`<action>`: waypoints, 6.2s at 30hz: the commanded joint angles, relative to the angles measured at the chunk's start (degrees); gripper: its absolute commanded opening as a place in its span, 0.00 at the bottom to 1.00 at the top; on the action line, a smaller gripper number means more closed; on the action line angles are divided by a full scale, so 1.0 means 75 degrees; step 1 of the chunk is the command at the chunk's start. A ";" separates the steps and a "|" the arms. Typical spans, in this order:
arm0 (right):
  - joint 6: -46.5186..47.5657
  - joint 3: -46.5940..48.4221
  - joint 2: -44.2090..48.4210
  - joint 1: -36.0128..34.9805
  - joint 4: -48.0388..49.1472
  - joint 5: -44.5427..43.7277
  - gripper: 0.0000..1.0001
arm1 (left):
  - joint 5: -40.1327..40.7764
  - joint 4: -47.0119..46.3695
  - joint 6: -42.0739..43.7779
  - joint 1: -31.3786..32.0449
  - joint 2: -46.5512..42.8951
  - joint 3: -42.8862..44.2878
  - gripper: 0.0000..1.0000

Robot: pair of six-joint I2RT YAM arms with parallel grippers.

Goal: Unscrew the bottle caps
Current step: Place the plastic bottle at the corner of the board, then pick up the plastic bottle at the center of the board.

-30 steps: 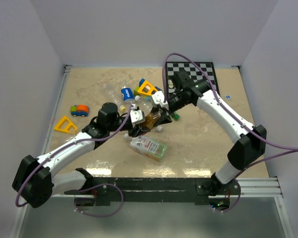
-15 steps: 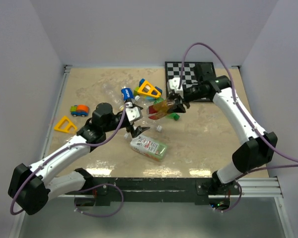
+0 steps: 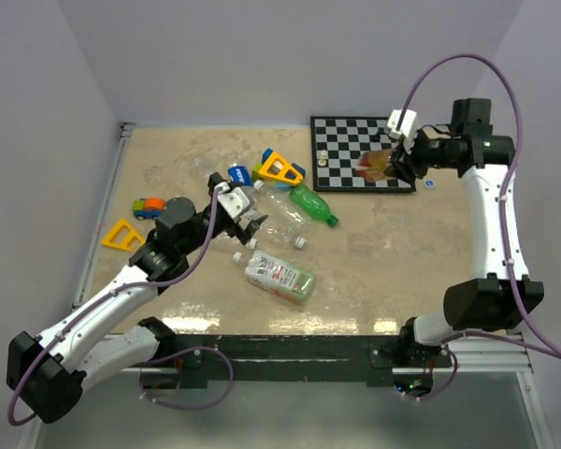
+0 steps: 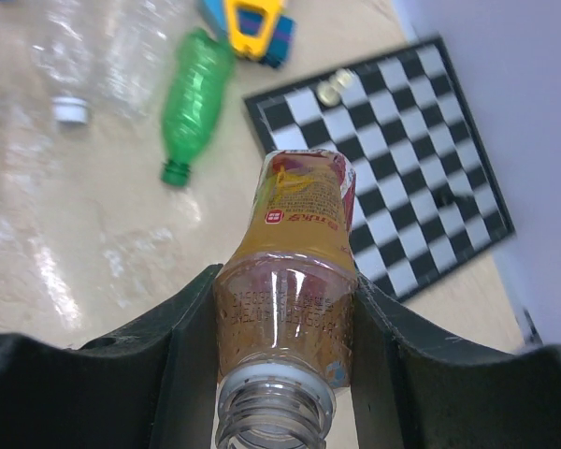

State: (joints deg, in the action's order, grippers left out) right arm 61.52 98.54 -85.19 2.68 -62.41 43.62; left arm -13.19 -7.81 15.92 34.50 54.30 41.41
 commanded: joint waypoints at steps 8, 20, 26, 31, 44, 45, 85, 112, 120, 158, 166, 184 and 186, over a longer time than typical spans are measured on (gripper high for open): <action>-0.0585 0.0981 -0.0863 0.1506 0.0200 -0.2263 0.04 | 0.0353 -0.0282 -0.0330 -0.0042 -0.0069 0.0057 1.00; -0.0878 0.0150 -0.2281 0.1682 0.1209 -0.3694 0.14 | 0.0071 -0.0282 -0.0318 -0.0042 -0.0080 0.0057 1.00; -0.0808 0.0220 -0.2985 0.1776 0.1115 -0.3928 0.21 | 0.0024 -0.0282 -0.0295 -0.0042 -0.0081 0.0045 1.00; -0.0679 0.0291 -0.3313 0.1951 0.0939 -0.3964 0.31 | -0.0022 -0.0294 -0.0283 -0.0042 -0.0104 0.0045 1.00; -0.0515 0.0888 -0.3571 0.2104 0.0541 -0.3788 0.98 | -0.0046 -0.0294 -0.0271 -0.0042 -0.0080 0.0034 1.00; -0.0515 0.0970 -0.3595 0.2092 0.0506 -0.3765 0.98 | -0.0058 -0.0294 -0.0271 -0.0053 -0.0080 0.0034 1.00; -0.1697 0.1487 -0.1276 0.2163 0.2026 -0.1376 0.98 | 0.0036 -0.0294 -0.0377 -0.0042 -0.0092 0.0034 1.00; -0.3327 -0.4655 0.1093 -0.0861 0.5369 0.1825 0.98 | -0.0482 0.0258 -0.5223 -0.1049 0.0717 -0.0292 0.96; -0.3269 -0.4725 0.1163 -0.0884 0.5287 0.1837 0.98 | 0.3476 0.2151 -0.8602 -0.1049 0.0305 -0.0602 0.96; -0.2882 -0.4737 0.0964 -0.1037 0.4958 0.1767 0.98 | 0.4688 0.4476 -1.1533 -0.1307 0.5006 0.1710 0.59; -0.2847 -0.4713 0.0976 -0.1037 0.4900 0.1790 0.98 | 0.5203 0.4252 -1.1124 -0.1354 0.3953 0.1475 0.30; -0.2495 -0.4736 0.0858 -0.2020 0.4606 0.2668 0.98 | 0.1211 -0.0009 -0.8663 -0.1027 0.1535 0.0842 0.14; -0.2647 -0.4772 0.0893 -0.2161 0.4688 0.2925 0.98 | 0.0858 -0.0585 -0.8557 -0.0816 0.1851 0.1017 0.13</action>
State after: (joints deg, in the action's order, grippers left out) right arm 42.13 63.24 -79.18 -11.49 -27.51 59.81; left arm 5.17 3.36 -53.15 25.80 65.17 47.59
